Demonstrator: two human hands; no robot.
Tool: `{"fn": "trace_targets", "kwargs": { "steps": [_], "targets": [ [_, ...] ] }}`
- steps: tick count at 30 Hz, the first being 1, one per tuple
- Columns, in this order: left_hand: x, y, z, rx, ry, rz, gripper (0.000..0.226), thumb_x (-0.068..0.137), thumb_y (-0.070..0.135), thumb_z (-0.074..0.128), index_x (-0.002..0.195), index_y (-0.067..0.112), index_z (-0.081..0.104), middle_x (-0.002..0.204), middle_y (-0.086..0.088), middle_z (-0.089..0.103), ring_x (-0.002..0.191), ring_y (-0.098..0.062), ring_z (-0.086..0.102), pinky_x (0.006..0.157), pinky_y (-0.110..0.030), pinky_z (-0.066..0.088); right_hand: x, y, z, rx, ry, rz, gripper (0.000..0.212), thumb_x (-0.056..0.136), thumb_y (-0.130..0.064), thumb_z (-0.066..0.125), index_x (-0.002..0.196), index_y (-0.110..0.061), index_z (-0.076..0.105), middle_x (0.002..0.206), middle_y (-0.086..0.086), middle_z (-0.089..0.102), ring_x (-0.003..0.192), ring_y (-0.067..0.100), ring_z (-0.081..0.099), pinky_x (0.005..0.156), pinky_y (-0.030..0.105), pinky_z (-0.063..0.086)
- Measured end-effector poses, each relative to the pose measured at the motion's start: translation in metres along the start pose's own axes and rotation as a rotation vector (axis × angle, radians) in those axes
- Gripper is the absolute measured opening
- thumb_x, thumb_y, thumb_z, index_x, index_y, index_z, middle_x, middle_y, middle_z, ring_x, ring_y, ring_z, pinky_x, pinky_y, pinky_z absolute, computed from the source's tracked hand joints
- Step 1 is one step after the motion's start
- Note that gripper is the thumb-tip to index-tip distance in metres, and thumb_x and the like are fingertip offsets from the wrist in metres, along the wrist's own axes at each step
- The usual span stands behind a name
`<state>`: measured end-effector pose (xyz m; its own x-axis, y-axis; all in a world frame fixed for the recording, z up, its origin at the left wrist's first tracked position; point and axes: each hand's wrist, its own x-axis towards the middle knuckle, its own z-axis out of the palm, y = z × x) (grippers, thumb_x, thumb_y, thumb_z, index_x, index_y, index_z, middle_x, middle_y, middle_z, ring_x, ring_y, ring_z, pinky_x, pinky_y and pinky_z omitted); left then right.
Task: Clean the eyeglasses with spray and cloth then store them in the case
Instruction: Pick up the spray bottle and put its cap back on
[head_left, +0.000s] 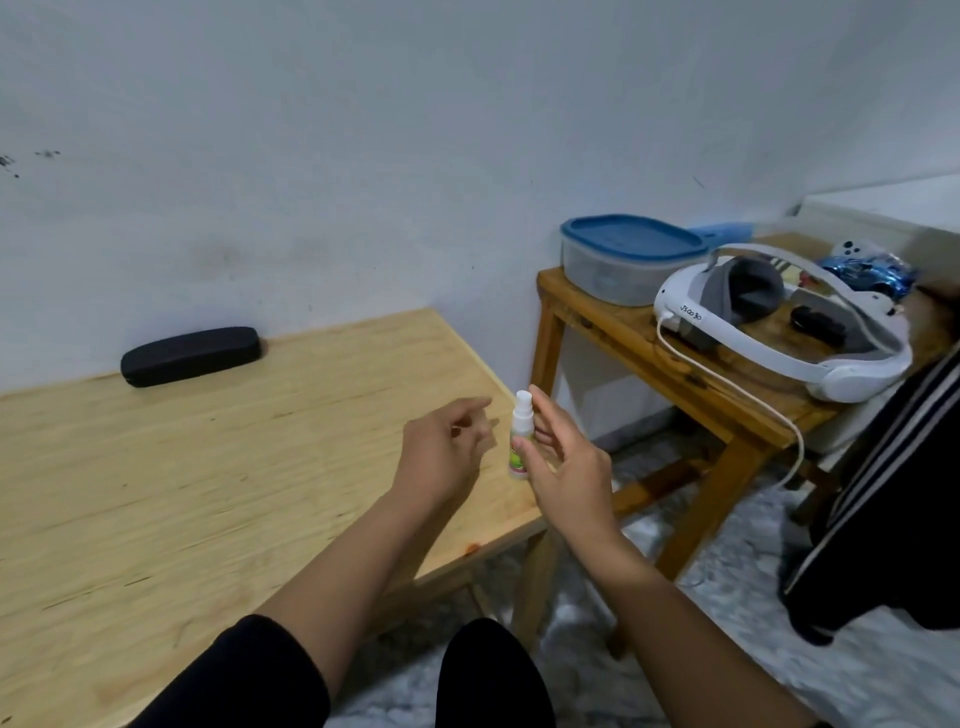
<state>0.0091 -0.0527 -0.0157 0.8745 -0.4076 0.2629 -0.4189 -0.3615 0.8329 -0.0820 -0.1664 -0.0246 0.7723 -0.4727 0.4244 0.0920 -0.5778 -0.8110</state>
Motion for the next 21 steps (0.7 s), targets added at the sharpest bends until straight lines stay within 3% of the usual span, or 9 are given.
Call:
{"fn": "trace_targets", "kwargs": {
  "steps": [2,5,10,15,19,21],
  "targets": [
    [0.008,0.01,-0.006,-0.117,0.089,-0.001,0.033,0.084,0.015,0.065,0.115,0.024,0.06,0.092,0.005,0.069,0.081,0.004,0.061,0.068,0.005,0.038,0.002,-0.001,-0.001,0.052,-0.017,0.018,0.058,0.084,-0.01,0.066,0.136,-0.025,0.045,0.121,0.005,0.065,0.106,0.009,0.063,0.081,0.005,0.048],
    [0.016,0.029,-0.013,-0.245,0.117,0.01,0.028,0.081,0.02,0.069,0.107,0.024,0.056,0.091,0.008,0.069,0.086,0.004,0.063,0.07,0.002,0.041,0.006,-0.003,-0.002,0.065,-0.021,0.033,0.065,0.083,-0.012,0.067,0.139,-0.029,0.039,0.111,0.002,0.068,0.098,0.006,0.064,0.074,-0.003,0.042],
    [0.015,0.045,-0.009,-0.261,0.034,0.089,0.019,0.08,0.015,0.07,0.096,0.019,0.06,0.088,0.006,0.069,0.083,0.004,0.063,0.07,-0.002,0.044,0.01,-0.006,-0.004,0.062,0.009,0.04,0.073,0.083,-0.015,0.068,0.138,-0.043,0.03,0.098,-0.008,0.066,0.096,0.003,0.064,0.084,-0.001,0.039],
    [0.008,0.037,-0.001,-0.151,-0.061,0.189,0.023,0.079,0.018,0.071,0.101,0.021,0.065,0.087,0.012,0.067,0.081,0.015,0.06,0.078,-0.003,0.045,0.007,-0.001,-0.005,0.04,0.011,-0.002,0.071,0.084,-0.011,0.065,0.129,-0.054,0.029,0.099,-0.005,0.066,0.093,0.003,0.065,0.081,0.0,0.042],
    [0.005,0.025,-0.001,-0.104,-0.106,0.137,0.032,0.083,0.027,0.066,0.115,0.023,0.06,0.101,0.002,0.071,0.094,-0.002,0.064,0.087,-0.015,0.046,0.006,0.001,-0.006,0.038,-0.015,-0.036,0.061,0.086,-0.009,0.063,0.126,-0.05,0.041,0.115,0.003,0.066,0.099,0.006,0.065,0.083,0.009,0.049],
    [0.001,0.01,0.0,0.028,-0.129,0.093,0.031,0.089,0.031,0.057,0.119,0.022,0.059,0.113,-0.001,0.068,0.105,-0.011,0.061,0.092,-0.022,0.044,0.005,0.0,-0.007,0.052,-0.033,-0.025,0.057,0.086,-0.009,0.063,0.123,-0.047,0.044,0.115,0.004,0.066,0.095,0.001,0.064,0.078,0.007,0.05]
  ]
}}
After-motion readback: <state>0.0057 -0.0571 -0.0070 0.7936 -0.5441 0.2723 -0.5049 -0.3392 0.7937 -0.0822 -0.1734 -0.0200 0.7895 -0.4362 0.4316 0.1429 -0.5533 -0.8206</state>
